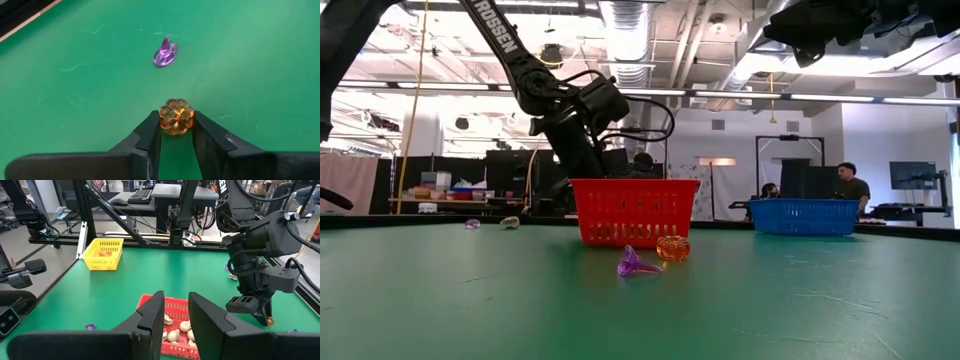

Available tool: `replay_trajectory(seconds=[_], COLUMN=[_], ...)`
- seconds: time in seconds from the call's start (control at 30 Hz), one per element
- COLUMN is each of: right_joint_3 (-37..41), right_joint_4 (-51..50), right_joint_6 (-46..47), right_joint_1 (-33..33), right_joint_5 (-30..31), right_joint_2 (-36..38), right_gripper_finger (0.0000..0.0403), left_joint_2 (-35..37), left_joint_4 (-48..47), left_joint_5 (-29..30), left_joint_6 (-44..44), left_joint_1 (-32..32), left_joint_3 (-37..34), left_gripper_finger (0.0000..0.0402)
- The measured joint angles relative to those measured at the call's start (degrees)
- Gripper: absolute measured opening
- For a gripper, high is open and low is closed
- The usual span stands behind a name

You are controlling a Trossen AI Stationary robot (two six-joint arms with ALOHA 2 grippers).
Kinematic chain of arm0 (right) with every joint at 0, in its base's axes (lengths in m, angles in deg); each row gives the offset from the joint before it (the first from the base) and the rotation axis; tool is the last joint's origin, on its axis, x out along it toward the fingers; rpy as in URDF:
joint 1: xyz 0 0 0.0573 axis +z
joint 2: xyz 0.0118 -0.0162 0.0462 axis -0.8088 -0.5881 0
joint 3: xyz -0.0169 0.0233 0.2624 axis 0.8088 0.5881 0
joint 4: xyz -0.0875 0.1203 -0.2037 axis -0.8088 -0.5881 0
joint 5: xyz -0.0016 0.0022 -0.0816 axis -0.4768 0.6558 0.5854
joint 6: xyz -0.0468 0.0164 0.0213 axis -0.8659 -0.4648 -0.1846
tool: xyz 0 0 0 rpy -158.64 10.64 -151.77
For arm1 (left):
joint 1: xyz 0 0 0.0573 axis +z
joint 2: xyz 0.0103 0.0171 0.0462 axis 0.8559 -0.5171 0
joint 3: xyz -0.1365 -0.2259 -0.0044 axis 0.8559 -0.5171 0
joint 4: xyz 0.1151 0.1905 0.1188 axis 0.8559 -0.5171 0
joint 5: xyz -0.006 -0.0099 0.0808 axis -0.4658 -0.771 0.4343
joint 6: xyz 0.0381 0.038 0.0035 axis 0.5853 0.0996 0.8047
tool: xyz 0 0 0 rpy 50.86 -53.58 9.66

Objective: Sort Halloween decoration

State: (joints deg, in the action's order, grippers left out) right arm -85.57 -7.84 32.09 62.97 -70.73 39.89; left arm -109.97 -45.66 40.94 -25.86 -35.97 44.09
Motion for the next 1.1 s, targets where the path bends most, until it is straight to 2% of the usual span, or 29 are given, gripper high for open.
replay_trajectory(seconds=[0.17, 0.27, 0.37, 0.53, 0.63, 0.77, 0.97, 1.1], right_joint_3=[0.00, 0.00, 0.00, 0.00, 0.00, 0.00, 0.00, 0.00], right_joint_4=[-0.12, -0.21, -0.21, -0.83, -1.56, -1.49, -1.17, -1.08], right_joint_6=[0.00, 0.00, 0.02, 0.02, 0.02, 0.20, 0.66, 1.07], right_joint_1=[0.00, 0.00, -0.02, 0.00, 0.00, 0.00, -0.02, -0.02], right_joint_5=[0.00, 0.00, 0.00, -0.02, -0.02, -0.02, -0.02, -0.02], right_joint_2=[0.00, 0.00, 0.00, 0.00, 0.00, 0.00, 0.00, 0.00], right_gripper_finger=[0.0119, 0.0119, 0.0119, 0.0119, 0.0119, 0.0119, 0.0119, 0.0119], left_joint_2=[2.77, 6.91, 12.53, 23.25, 28.61, 33.67, 35.94, 35.01], left_joint_4=[-0.86, -1.79, -6.37, -25.66, -35.25, -42.06, -43.79, -43.85], left_joint_5=[-0.84, -3.88, -12.32, -28.14, -31.94, -30.93, -22.31, -17.45], left_joint_6=[0.84, 2.09, 3.03, 3.42, 3.16, -4.50, -28.24, -43.00], left_joint_1=[0.00, 0.02, -0.34, -4.78, -12.24, -26.14, -49.15, -61.53], left_joint_3=[-0.14, -0.13, -0.09, -0.02, -0.04, -0.04, -0.04, -0.04], left_gripper_finger=[0.0080, 0.0081, 0.0081, 0.0082, 0.0082, 0.0082, 0.0082, 0.0082])
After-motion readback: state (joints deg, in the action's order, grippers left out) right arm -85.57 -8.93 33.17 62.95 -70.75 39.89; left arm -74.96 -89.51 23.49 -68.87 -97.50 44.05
